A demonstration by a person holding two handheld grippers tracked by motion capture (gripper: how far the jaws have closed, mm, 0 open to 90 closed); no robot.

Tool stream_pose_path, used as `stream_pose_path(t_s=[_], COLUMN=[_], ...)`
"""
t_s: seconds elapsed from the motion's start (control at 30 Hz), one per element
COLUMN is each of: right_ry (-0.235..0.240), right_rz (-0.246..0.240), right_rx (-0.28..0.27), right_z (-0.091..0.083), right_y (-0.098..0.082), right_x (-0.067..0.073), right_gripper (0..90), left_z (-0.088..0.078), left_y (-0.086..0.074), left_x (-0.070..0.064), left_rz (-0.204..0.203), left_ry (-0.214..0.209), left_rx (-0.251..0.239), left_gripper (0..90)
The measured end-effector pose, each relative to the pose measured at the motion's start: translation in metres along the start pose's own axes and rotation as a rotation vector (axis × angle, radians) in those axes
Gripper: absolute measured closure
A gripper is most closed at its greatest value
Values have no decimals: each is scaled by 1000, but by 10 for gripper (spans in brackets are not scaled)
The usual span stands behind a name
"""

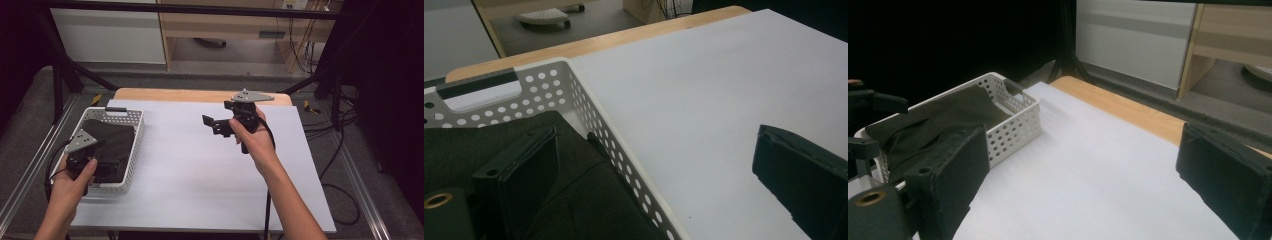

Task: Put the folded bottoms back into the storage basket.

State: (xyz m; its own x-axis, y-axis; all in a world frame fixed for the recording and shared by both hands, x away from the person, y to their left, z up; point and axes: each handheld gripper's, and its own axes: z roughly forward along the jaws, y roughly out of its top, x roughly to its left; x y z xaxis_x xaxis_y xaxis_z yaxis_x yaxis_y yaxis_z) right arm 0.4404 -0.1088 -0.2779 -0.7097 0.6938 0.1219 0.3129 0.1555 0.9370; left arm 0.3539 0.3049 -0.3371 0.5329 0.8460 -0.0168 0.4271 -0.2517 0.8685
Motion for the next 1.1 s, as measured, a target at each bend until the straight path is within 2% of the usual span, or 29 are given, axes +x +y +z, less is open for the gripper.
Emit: stream_pose_path(t_s=[0.5,0.87,1.1], right_ry=[-57,-111,-139], right_rz=[9,28,56], right_rx=[-23,-40,-49], right_z=[-31,-53,-67], right_y=[-4,-16,-27], right_x=[-24,-44,-57], right_gripper=[69,58,45], left_z=[4,7,8], left_y=[-5,-8,-8], left_x=[-1,-3,-4], left_rz=[1,12,8], left_ry=[-7,-15,-24], left_rx=[11,15,18], left_gripper=[48,49,49])
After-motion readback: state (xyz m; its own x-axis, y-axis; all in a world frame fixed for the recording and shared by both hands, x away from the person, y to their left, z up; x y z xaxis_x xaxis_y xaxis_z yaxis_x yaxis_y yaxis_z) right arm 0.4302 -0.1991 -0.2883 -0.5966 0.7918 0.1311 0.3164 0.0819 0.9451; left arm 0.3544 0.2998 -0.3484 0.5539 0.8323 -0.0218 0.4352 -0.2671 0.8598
